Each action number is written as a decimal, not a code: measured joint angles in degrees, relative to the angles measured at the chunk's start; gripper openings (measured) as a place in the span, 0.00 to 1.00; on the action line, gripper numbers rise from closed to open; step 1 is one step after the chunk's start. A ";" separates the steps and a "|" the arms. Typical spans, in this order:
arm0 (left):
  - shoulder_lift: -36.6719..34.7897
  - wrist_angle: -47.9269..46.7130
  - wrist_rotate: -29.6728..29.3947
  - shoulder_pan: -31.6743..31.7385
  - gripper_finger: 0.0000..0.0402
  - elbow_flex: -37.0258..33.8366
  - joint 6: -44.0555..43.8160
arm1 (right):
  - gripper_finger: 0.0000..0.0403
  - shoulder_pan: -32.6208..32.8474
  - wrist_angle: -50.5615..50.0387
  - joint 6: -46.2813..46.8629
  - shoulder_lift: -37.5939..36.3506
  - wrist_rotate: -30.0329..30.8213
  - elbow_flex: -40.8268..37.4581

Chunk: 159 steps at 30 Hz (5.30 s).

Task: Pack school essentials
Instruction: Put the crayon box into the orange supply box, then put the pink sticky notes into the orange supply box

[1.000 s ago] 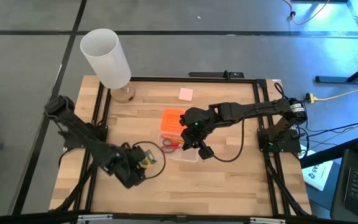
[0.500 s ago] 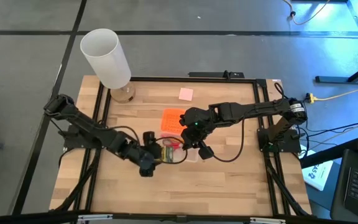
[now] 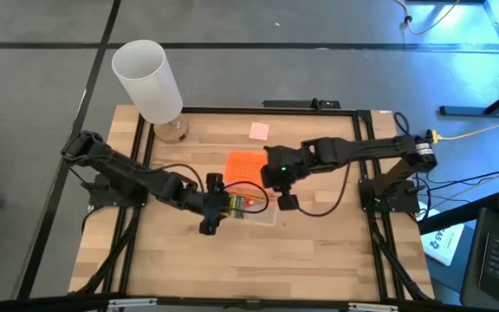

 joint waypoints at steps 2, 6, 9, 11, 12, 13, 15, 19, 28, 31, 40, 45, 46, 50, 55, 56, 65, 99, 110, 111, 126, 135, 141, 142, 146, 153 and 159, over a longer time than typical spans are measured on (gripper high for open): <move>0.00 0.07 0.63 0.98 0.75 0.00 1.01 | 0.07 0.05 -3.08 2.42 -1.77 2.71 0.02; 0.31 0.64 1.90 2.89 0.75 0.00 4.33 | 0.07 0.37 -7.06 6.89 -5.11 8.43 0.01; 1.49 1.97 2.25 4.36 0.75 0.04 5.77 | 0.07 0.92 -7.37 8.68 -7.03 12.04 0.02; 3.02 2.53 3.25 4.98 0.75 0.02 6.73 | 0.07 1.31 -7.50 9.29 -7.65 12.99 0.02; 3.89 3.73 3.28 5.04 0.75 0.02 7.63 | 0.07 1.59 -7.44 9.52 -7.85 13.45 0.02; 4.72 5.11 3.39 5.01 0.75 0.02 8.42 | 0.07 1.69 -7.53 9.59 -7.98 13.75 0.02; 6.36 7.25 3.66 4.91 0.75 0.02 10.01 | 0.07 1.78 -7.52 9.67 -8.12 14.06 0.02; 9.30 10.06 3.82 4.98 0.75 0.02 11.02 | 0.07 2.02 -7.70 9.77 -8.14 14.22 0.02; 13.39 10.60 4.04 6.06 0.75 0.02 10.65 | 0.07 2.30 -7.76 9.66 -8.14 14.20 0.02; 13.99 10.57 4.16 6.35 0.75 0.02 10.64 | 0.07 2.30 -7.59 9.63 -8.14 14.18 0.02; 16.37 10.46 5.86 7.30 0.75 0.00 10.22 | 0.07 2.30 -7.35 9.56 -8.12 14.18 0.02; 17.03 9.85 6.28 8.20 0.75 -0.02 10.17 | 0.07 2.30 -7.37 9.52 -8.12 14.17 0.02; 17.03 9.98 6.97 8.28 0.75 -0.02 10.16 | 0.07 2.30 -7.35 9.51 -8.12 14.16 0.02; 17.03 9.97 8.88 8.67 0.75 -0.02 9.29 | 0.07 2.30 -7.28 9.51 -8.12 14.16 0.02; 17.16 10.04 9.45 9.04 0.76 -0.02 9.47 | 0.07 2.30 -7.20 9.50 -8.10 14.16 0.02; 17.18 9.91 9.63 9.04 0.77 -0.02 9.54 | 0.07 2.30 -7.19 9.50 -8.10 14.16 0.02; 17.18 9.90 9.41 9.26 0.91 -0.02 9.46 | 0.07 2.30 -7.00 9.50 -8.10 14.16 0.02; -10.81 -1.94 7.40 9.68 0.99 0.33 6.41 | 0.07 2.28 -3.61 10.80 -8.07 14.17 0.02; -15.69 -8.24 3.70 14.86 0.99 0.33 6.56 | 0.13 -3.33 -3.76 13.81 -6.57 12.78 0.11; -15.69 -8.37 3.70 15.35 0.99 0.33 6.56 | 0.15 -4.12 -3.56 13.50 -6.57 12.80 0.11; -17.21 -14.58 5.02 16.15 0.99 0.33 5.83 | 0.65 -11.53 -2.53 12.64 -6.18 13.15 0.09; -20.33 -15.93 5.92 13.02 0.99 0.33 3.57 | 0.73 -20.59 -0.93 10.56 -1.11 9.68 0.02; -21.18 -16.33 5.41 12.52 0.99 0.33 3.50 | 0.73 -27.14 3.27 5.40 4.79 3.80 0.02; -21.24 -16.31 5.19 12.67 0.99 0.33 3.52 | 0.73 -27.97 4.97 4.98 5.81 3.81 0.00; -21.24 -16.55 3.88 13.44 0.99 0.33 3.69 | 0.73 -31.39 11.07 1.16 9.48 3.65 0.01; -21.23 -15.92 3.75 16.92 0.99 0.33 6.58 | 0.73 -35.35 12.22 -13.34 14.91 3.49 0.00; -21.22 -14.15 3.80 21.88 0.99 0.33 9.47 | 0.73 -37.49 12.05 -18.25 15.84 3.60 0.00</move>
